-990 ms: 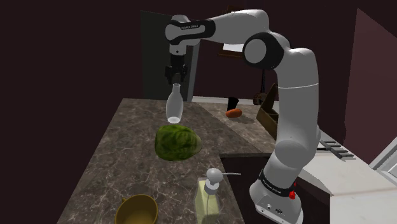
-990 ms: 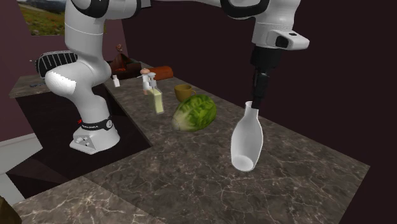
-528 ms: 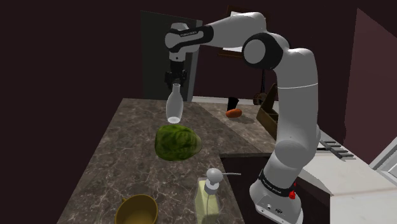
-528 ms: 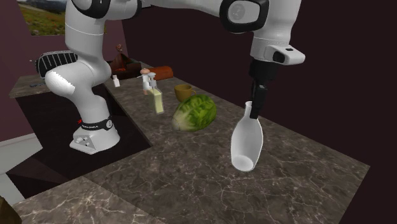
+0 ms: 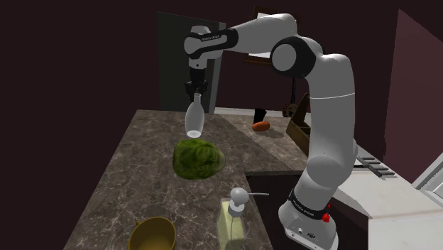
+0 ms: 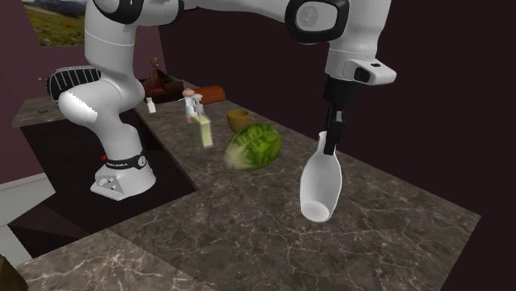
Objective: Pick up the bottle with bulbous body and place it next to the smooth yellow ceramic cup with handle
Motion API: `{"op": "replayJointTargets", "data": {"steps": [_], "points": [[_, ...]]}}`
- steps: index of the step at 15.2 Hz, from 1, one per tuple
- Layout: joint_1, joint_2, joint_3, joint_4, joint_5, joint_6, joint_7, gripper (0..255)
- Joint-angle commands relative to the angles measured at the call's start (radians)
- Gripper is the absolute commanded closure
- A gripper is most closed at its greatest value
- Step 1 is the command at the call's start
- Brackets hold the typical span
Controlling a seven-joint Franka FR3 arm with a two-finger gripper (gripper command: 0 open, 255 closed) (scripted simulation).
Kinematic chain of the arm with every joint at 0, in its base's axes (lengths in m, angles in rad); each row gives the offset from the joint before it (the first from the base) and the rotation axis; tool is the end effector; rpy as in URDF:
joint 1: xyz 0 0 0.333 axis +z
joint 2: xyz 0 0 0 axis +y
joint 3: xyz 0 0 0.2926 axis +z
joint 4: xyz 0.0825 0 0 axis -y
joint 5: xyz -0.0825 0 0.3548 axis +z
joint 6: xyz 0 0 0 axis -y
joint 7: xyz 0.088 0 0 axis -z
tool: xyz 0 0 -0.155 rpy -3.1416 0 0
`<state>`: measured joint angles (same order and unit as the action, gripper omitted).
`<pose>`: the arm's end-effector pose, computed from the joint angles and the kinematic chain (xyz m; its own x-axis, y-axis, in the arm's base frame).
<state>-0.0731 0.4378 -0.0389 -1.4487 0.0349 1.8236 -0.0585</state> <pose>0.6365 -0.0641 0.3712 0.9963 -0.0594 -0.0615 -0.0607 -0.9979 -0.0203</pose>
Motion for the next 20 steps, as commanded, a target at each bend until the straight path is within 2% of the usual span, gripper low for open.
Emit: {"op": "replayJointTargets", "data": {"steps": [1, 8, 20], "points": [[0.000, 0.000, 0.000, 0.000, 0.000, 0.000, 0.000, 255], [0.000, 0.000, 0.000, 0.000, 0.000, 0.000, 0.000, 255], [-0.002, -0.006, -0.001, 0.152, -0.001, -0.158, 0.003, 255]]}}
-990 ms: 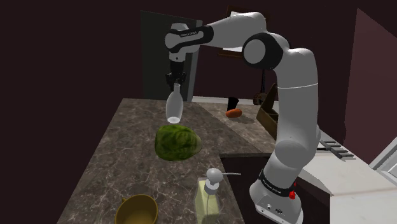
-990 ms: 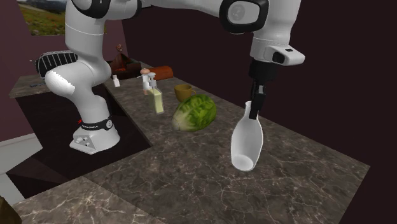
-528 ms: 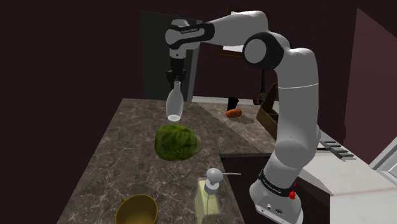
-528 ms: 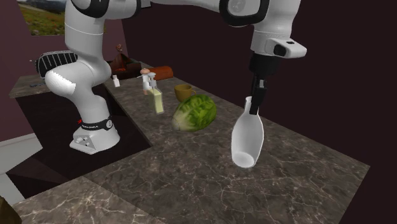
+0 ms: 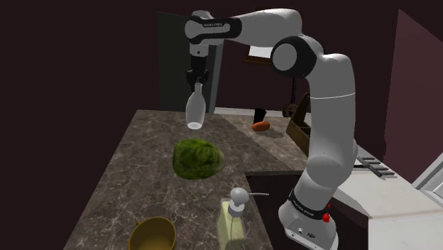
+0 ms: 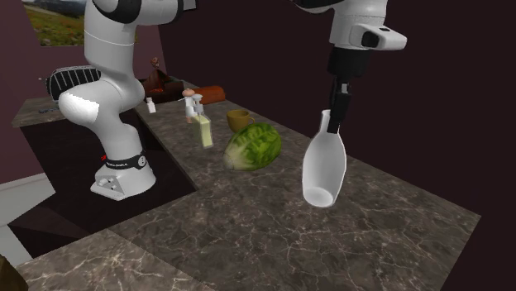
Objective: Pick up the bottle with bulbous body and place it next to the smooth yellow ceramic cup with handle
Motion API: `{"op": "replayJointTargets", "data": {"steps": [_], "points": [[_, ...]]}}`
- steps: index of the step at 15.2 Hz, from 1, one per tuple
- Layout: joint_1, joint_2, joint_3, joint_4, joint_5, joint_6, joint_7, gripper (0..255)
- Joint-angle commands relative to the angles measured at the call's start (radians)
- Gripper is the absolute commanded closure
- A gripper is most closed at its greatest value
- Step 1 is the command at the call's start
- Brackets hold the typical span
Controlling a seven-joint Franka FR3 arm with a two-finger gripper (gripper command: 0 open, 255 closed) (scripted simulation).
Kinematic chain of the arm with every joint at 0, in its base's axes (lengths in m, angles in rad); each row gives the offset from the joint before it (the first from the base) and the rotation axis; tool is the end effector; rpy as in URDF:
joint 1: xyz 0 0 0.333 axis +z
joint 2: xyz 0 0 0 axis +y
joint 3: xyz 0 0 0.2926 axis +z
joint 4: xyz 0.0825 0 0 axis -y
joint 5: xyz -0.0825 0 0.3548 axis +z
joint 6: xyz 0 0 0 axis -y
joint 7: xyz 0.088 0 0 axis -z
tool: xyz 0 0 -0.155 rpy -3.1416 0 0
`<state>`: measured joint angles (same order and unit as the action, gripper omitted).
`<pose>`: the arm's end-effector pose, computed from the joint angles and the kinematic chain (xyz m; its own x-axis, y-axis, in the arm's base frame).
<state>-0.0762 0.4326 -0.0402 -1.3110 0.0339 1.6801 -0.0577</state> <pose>0.6359 -0.0655 0.4242 0.9963 -0.0595 -0.0621 -0.0609 -0.9979 -0.0202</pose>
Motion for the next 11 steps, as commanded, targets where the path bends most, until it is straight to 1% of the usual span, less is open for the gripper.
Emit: {"op": "replayJointTargets", "data": {"steps": [1, 11], "points": [[0.001, 0.000, 0.001, 0.030, 0.000, -0.029, 0.003, 255], [-0.002, 0.036, 0.001, 0.221, 0.001, -0.184, 0.005, 255]]}}
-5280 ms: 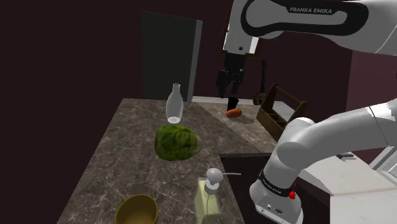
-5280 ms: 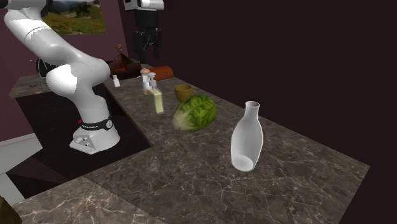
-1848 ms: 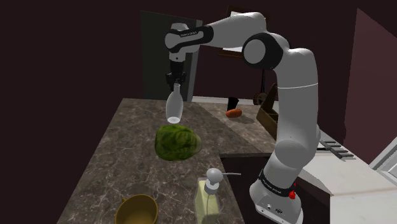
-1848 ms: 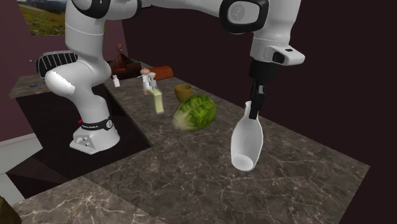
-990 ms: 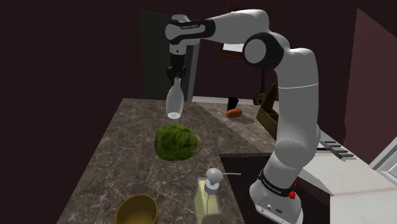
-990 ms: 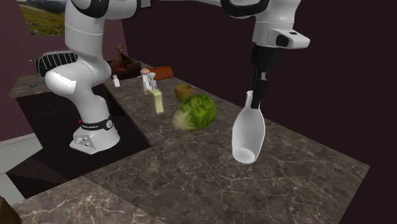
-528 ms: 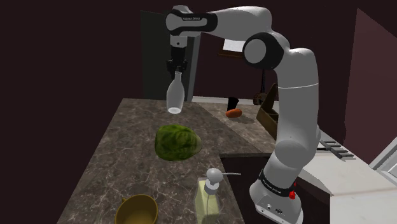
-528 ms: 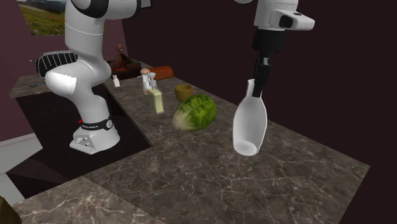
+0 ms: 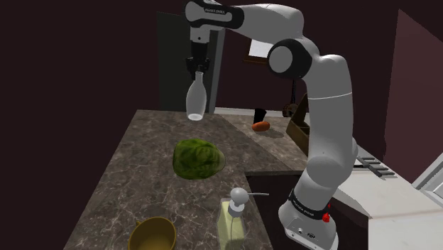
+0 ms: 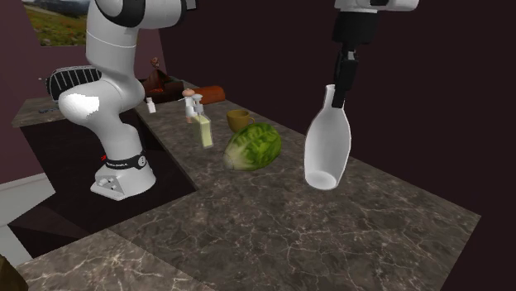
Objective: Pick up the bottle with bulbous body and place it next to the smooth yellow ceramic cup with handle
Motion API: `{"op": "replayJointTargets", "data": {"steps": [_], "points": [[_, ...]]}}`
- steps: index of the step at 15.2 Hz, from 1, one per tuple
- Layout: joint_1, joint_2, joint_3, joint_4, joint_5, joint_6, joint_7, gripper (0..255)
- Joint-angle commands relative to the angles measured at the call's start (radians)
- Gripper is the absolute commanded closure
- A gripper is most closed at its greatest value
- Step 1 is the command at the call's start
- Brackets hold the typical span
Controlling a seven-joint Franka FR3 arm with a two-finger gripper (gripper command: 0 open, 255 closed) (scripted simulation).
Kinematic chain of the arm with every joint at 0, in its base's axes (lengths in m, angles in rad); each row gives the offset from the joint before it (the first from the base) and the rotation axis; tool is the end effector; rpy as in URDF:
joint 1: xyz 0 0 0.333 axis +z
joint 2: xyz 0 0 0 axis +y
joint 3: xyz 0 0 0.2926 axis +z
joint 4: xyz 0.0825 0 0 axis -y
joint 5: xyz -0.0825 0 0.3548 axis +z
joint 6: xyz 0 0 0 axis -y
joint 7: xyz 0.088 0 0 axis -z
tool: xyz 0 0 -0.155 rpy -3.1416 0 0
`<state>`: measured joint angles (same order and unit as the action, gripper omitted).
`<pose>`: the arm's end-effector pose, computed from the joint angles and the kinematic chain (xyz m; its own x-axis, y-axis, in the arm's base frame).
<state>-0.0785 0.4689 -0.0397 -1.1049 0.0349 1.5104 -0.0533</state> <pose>0.6356 -0.0645 0.4781 0.9963 -0.0594 -0.0620 -0.0608 -0.9979 -0.0203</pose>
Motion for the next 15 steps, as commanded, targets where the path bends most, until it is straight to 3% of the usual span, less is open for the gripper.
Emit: {"op": "replayJointTargets", "data": {"steps": [1, 10, 12, 15], "points": [[0.000, 0.006, 0.000, 0.038, 0.000, -0.032, 0.001, 255], [-0.006, 0.101, 0.001, 0.308, 0.004, -0.207, 0.005, 255], [0.019, -0.025, 0.005, 0.117, -0.001, -0.142, 0.028, 255], [0.053, -0.163, 0.016, -0.070, -0.007, -0.091, 0.069, 255]]}}
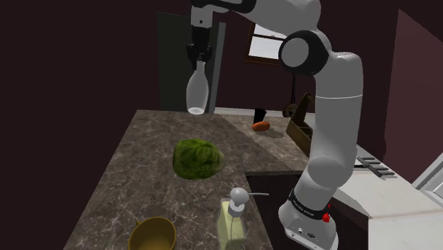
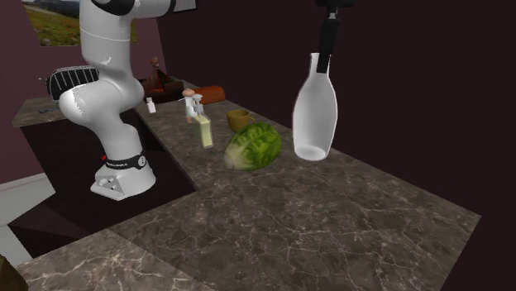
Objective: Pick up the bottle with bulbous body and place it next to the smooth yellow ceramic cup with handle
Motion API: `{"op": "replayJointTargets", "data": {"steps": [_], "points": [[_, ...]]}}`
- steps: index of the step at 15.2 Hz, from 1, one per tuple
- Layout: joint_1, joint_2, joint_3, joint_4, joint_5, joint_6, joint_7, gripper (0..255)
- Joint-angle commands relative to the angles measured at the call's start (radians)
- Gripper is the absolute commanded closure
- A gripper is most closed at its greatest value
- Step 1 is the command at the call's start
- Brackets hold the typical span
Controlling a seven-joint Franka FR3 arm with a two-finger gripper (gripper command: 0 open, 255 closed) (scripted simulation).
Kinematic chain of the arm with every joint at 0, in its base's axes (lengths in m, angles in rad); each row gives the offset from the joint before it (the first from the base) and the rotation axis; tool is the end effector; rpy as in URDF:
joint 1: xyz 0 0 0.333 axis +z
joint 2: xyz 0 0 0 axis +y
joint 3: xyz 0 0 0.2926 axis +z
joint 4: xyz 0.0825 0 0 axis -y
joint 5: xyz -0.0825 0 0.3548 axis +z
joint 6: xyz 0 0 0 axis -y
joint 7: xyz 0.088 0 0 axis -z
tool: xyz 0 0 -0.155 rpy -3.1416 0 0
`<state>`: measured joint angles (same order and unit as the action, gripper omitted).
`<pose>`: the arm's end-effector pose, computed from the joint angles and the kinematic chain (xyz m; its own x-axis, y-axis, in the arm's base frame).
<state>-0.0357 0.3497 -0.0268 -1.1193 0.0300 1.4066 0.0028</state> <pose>0.5998 -0.0296 0.5377 0.9963 -0.0592 -0.0623 -0.0606 -0.9980 -0.0205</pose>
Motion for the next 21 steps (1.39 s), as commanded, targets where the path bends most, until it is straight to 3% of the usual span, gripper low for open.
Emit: {"op": "replayJointTargets", "data": {"steps": [1, 10, 21], "points": [[0.020, -0.083, 0.008, -0.106, -0.003, 0.024, 0.027, 255], [0.104, -0.363, 0.070, -0.416, 0.001, 0.057, 0.172, 255], [0.194, -0.595, 0.183, -0.595, 0.050, 0.015, 0.376, 255]]}}
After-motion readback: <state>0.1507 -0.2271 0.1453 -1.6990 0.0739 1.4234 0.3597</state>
